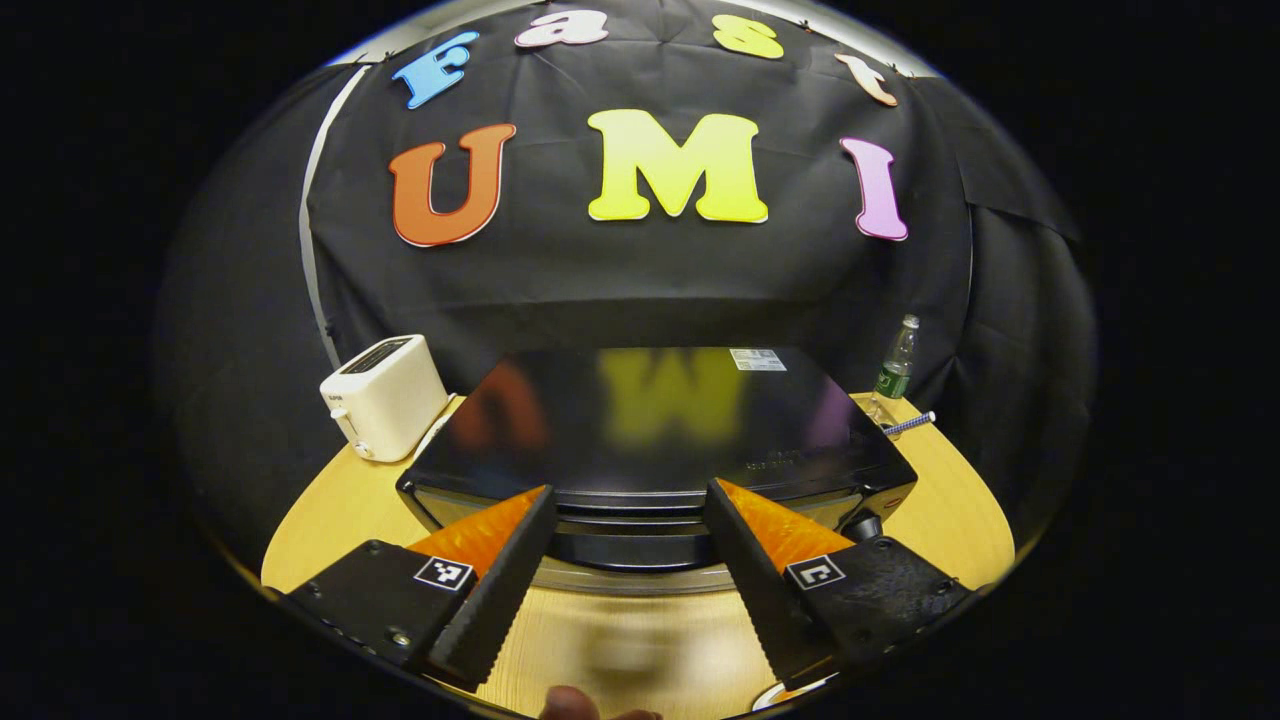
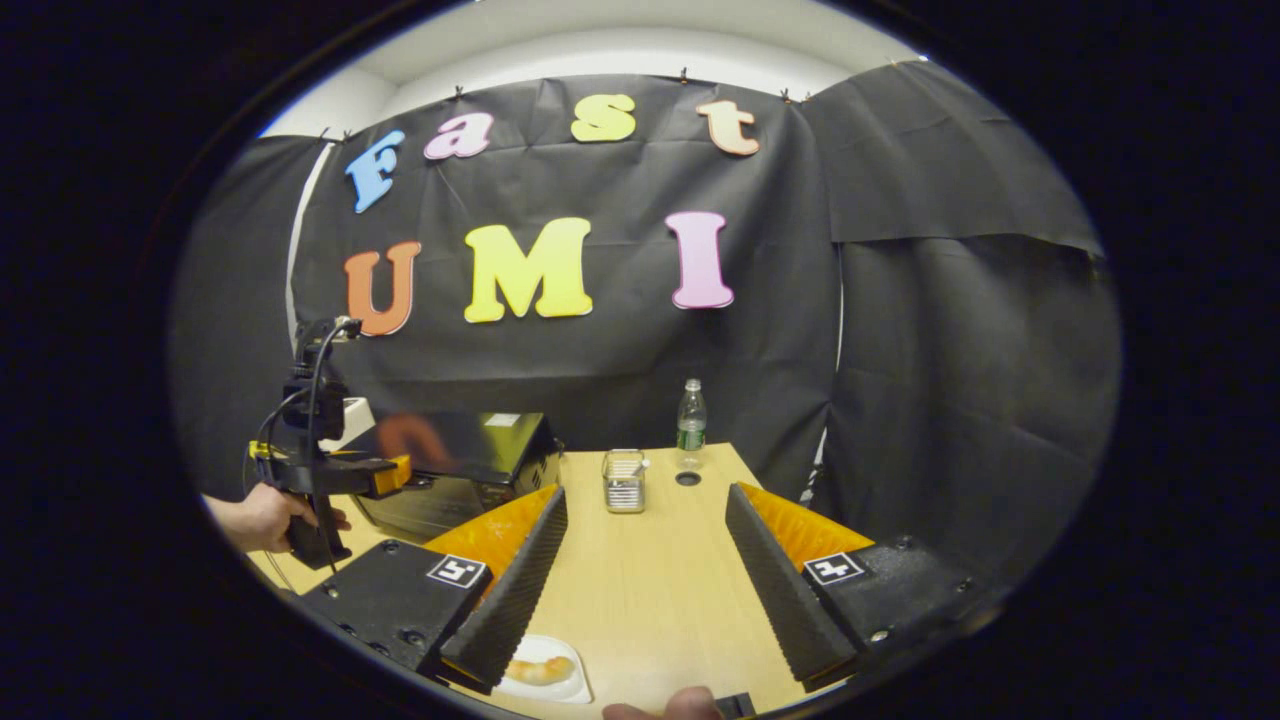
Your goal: Open the electric oven with the left hand, put the food in, and close the electric oven.
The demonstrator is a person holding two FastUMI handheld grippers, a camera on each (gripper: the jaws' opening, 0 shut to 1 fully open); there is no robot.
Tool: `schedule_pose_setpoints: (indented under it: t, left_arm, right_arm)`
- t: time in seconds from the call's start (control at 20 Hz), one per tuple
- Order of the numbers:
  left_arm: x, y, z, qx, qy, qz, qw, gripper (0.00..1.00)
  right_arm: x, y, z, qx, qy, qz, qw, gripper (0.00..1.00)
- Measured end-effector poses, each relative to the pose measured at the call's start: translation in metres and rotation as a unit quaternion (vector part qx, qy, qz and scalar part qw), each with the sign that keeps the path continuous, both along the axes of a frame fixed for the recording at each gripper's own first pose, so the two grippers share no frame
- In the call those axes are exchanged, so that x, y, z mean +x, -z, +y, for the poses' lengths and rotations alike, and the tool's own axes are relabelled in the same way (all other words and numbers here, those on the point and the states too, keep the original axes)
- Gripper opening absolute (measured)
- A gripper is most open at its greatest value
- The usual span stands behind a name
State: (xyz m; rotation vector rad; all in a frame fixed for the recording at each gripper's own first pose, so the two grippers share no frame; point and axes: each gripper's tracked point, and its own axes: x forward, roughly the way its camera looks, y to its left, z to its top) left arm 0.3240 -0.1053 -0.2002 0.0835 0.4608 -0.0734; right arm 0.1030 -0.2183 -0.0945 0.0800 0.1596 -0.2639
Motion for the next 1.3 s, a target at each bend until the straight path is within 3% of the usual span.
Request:
schedule_pose_setpoints:
  t: [0.6, 1.1, 1.3]
  left_arm:
    - [-0.016, 0.020, -0.001, -0.034, -0.018, 0.085, 0.996, 0.98]
    - [-0.062, 0.109, 0.000, -0.041, -0.021, 0.187, 0.981, 0.98]
    - [-0.074, 0.133, 0.003, -0.019, -0.011, 0.207, 0.978, 0.96]
  right_arm:
    - [-0.013, 0.011, 0.021, 0.014, -0.016, 0.010, 1.000, 0.97]
    - [-0.044, 0.022, 0.037, 0.002, -0.033, 0.041, 0.999, 0.97]
    - [-0.058, 0.021, 0.035, -0.007, -0.030, 0.053, 0.998, 0.97]
